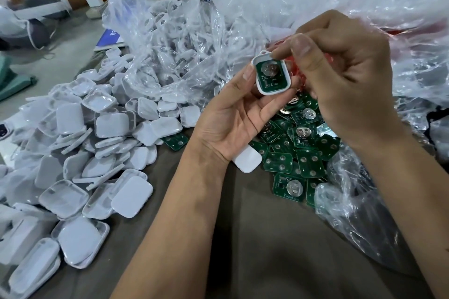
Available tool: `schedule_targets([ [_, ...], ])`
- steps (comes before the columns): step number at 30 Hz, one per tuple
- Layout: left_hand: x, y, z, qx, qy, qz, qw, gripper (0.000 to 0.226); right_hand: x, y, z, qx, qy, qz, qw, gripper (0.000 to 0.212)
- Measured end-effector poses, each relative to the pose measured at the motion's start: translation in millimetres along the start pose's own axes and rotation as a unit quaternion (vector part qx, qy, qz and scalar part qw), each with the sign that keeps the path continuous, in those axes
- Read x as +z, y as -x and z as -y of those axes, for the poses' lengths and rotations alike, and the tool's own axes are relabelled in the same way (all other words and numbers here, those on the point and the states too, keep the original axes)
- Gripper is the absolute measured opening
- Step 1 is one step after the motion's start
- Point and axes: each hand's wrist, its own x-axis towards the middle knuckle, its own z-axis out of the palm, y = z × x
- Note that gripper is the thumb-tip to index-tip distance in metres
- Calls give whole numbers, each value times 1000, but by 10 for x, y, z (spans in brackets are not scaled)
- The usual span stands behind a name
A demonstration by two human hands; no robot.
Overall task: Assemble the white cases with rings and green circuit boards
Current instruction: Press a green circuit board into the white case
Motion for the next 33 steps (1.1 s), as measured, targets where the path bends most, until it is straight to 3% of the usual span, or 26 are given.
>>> schedule_targets([
  [11,29,23,-15,3,1,-5,1000,39,42,25,6,-58,21,6,998,26],
  [33,-10,11,-24,-27,-25,28,999,40,68,46,-4,-68,-1,14,998,23],
])
